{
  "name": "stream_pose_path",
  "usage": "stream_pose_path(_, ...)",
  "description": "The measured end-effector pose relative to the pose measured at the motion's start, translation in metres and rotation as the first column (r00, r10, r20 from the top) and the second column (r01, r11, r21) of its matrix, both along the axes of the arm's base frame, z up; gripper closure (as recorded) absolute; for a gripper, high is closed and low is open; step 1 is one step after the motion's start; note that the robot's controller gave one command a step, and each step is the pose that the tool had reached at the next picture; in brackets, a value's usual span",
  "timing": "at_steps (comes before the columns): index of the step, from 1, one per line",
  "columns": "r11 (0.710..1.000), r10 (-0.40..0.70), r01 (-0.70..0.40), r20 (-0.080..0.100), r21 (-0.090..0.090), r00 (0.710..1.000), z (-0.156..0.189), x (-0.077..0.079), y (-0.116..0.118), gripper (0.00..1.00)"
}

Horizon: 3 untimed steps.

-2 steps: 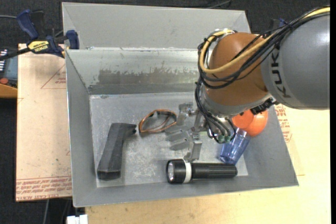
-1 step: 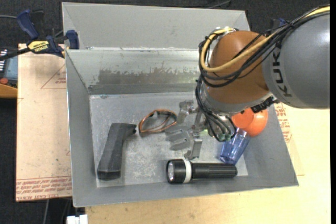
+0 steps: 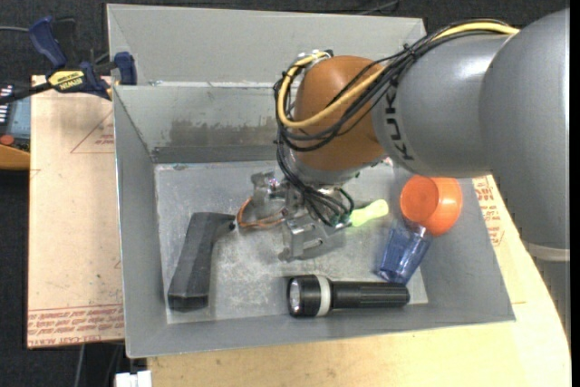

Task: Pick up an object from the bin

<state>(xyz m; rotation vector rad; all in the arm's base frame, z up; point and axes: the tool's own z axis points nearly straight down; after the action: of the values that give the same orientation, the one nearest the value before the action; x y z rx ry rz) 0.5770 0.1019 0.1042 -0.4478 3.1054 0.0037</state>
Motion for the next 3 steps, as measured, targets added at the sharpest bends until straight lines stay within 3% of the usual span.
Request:
stream_pose_path(1, 0.995, -0.104, 0.104, 0.002, 0.000, 0.995, -0.0339, 0.0002, 0.0263, 0.00)
stream_pose_path(2, 0.985, 0.175, -0.175, 0.004, 0.001, 0.985, -0.0334, 0.0084, 0.0182, 0.00)
stream_pose_path(3, 0.997, -0.078, 0.078, 0.003, 0.002, 0.997, -0.0334, 0.0011, 0.0268, 0.00)
